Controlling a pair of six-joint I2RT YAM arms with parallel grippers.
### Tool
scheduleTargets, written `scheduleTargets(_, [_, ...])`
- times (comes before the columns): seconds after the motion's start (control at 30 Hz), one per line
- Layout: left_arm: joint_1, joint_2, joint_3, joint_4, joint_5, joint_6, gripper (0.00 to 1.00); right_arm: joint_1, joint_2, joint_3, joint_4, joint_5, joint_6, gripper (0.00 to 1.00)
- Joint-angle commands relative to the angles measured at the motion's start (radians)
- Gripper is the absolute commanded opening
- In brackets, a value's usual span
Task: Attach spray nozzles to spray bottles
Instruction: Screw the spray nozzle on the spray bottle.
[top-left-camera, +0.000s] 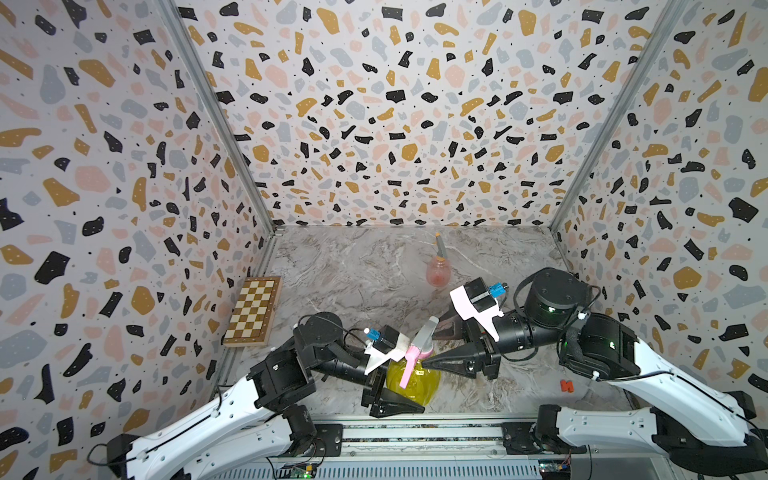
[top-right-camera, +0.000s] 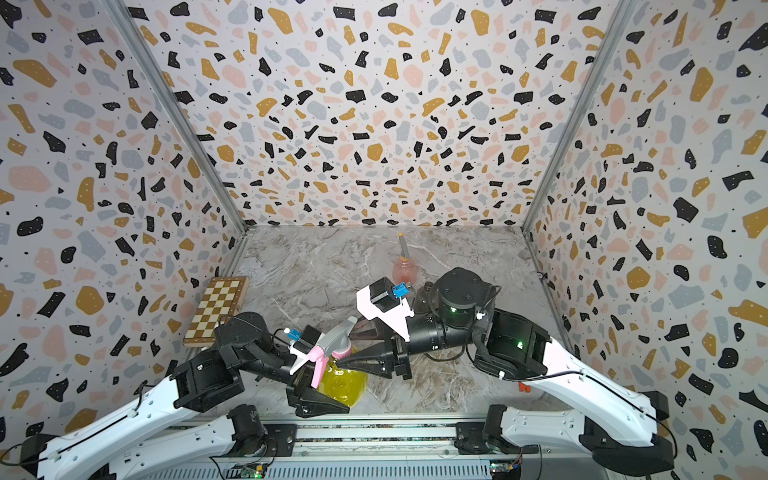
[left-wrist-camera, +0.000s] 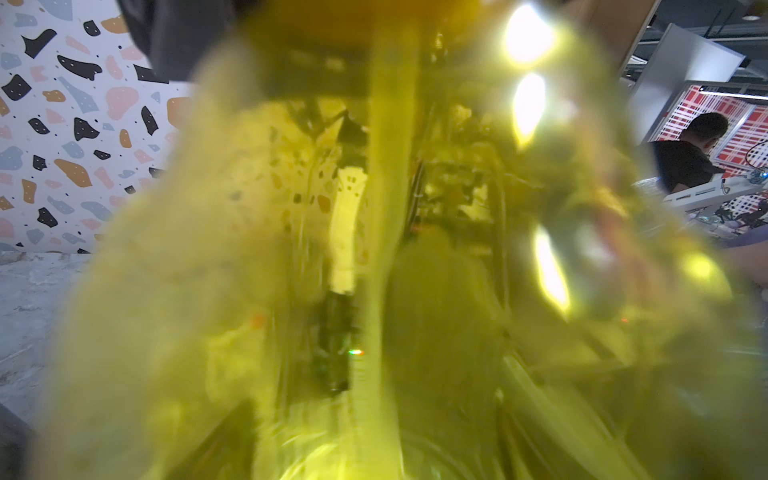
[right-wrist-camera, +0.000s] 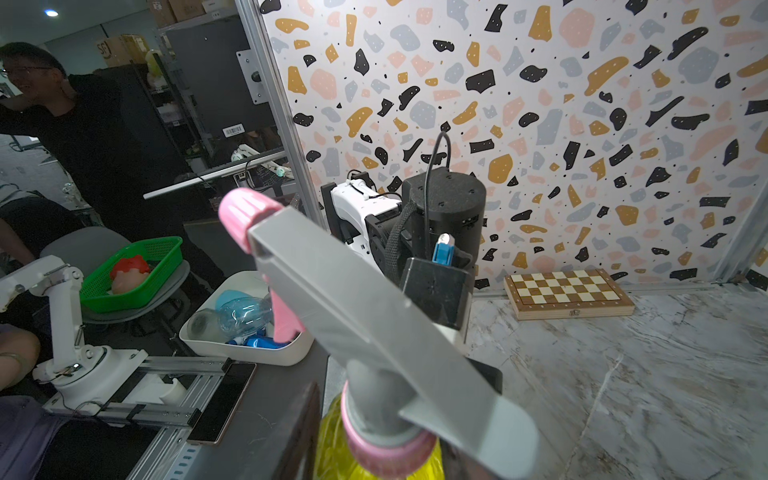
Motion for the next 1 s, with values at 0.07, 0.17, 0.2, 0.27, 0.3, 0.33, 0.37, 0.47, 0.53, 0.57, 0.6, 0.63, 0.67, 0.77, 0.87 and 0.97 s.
scheduleTargets(0.07, [0.005,-0.013,0.033,0.029,-0.019,0.016,0.0,-0.003,-0.013,0.022,0.029,-0.013,0.021,0.43])
scheduleTargets(0.17, [0.005,-0.017,0.036,0.026,-0.028,0.016,0.0,-0.002,-0.016,0.012,0.028,-0.004,0.025,0.36])
scheduleTargets(0.2, [0.005,-0.019,0.038,0.023,-0.035,0.017,0.0,-0.002,-0.016,0.008,0.029,-0.004,0.027,0.33])
scheduleTargets(0.27, [0.005,-0.021,0.042,0.019,-0.05,0.019,0.0,-0.002,-0.019,0.001,0.03,0.0,0.029,0.28])
scheduleTargets(0.3, [0.005,-0.023,0.045,0.017,-0.059,0.02,0.0,-0.002,-0.02,-0.004,0.031,0.002,0.031,0.26])
scheduleTargets(0.33, [0.005,-0.025,0.049,0.015,-0.067,0.021,0.0,-0.002,-0.021,-0.009,0.03,0.006,0.032,0.25])
scheduleTargets(0.37, [0.005,-0.026,0.056,0.013,-0.082,0.023,0.0,-0.002,-0.023,-0.015,0.031,0.007,0.034,0.23])
scheduleTargets(0.47, [0.004,-0.036,0.078,0.002,-0.157,0.029,0.0,-0.002,-0.029,-0.035,0.023,0.026,0.034,0.22])
scheduleTargets(0.53, [0.005,-0.044,0.093,-0.003,-0.228,0.032,0.0,0.0,-0.035,-0.051,0.011,0.057,0.035,0.22])
scheduleTargets(0.57, [0.005,-0.047,0.103,-0.003,-0.267,0.035,0.0,0.001,-0.038,-0.063,0.007,0.074,0.036,0.22])
scheduleTargets(0.6, [0.005,-0.05,0.111,0.001,-0.3,0.035,0.0,0.004,-0.04,-0.075,0.005,0.088,0.041,0.22])
scheduleTargets(0.63, [0.005,-0.05,0.118,0.003,-0.332,0.037,0.0,0.006,-0.04,-0.082,-0.002,0.106,0.045,0.22])
scheduleTargets(0.67, [0.005,-0.053,0.124,0.007,-0.37,0.037,0.0,0.012,-0.037,-0.091,-0.011,0.131,0.048,0.22])
scheduleTargets(0.77, [0.004,-0.049,0.137,0.03,-0.474,0.045,0.0,0.047,-0.03,-0.116,-0.028,0.224,0.072,0.22])
scheduleTargets(0.87, [0.003,-0.049,0.13,0.078,-0.595,0.037,0.0,0.089,-0.015,-0.141,-0.041,0.329,0.11,0.22])
scheduleTargets(0.97, [0.004,-0.043,0.127,0.108,-0.684,0.032,0.0,0.127,-0.005,-0.176,-0.03,0.428,0.169,0.21])
